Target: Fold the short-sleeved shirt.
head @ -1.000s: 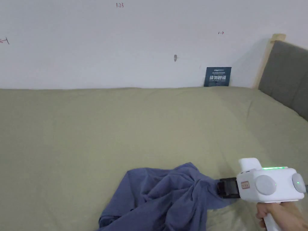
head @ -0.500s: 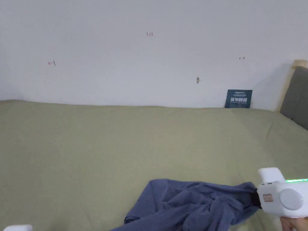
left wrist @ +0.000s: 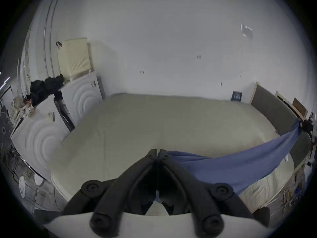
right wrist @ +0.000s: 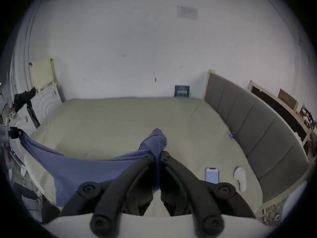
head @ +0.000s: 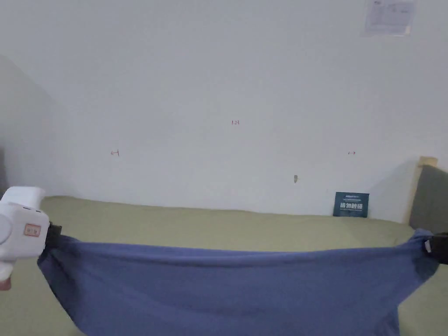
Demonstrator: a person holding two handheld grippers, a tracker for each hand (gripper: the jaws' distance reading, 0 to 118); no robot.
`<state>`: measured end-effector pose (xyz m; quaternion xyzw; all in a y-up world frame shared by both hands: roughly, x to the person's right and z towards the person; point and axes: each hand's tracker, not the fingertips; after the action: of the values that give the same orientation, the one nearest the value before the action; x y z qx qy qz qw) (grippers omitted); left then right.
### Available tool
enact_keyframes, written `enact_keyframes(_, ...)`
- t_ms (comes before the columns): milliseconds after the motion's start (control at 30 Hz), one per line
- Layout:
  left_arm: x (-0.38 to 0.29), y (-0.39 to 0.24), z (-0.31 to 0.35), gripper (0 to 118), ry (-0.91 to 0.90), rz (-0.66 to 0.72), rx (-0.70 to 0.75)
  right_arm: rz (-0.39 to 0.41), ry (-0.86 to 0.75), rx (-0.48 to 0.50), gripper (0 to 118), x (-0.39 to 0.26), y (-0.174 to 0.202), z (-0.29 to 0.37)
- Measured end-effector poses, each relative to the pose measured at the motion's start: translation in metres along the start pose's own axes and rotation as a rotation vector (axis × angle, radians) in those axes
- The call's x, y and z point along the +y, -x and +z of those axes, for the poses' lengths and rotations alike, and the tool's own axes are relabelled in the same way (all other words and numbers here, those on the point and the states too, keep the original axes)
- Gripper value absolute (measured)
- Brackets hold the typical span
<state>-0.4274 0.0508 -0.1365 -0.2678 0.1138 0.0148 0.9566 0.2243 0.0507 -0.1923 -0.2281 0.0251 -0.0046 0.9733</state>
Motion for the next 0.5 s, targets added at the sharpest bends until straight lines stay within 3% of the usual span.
enact_keyframes(500,0.118,-0.031,-0.012,0,-0.134,-0.019,0.101,-0.043,-0.134,-0.079,4,0.104,0.009,-0.022)
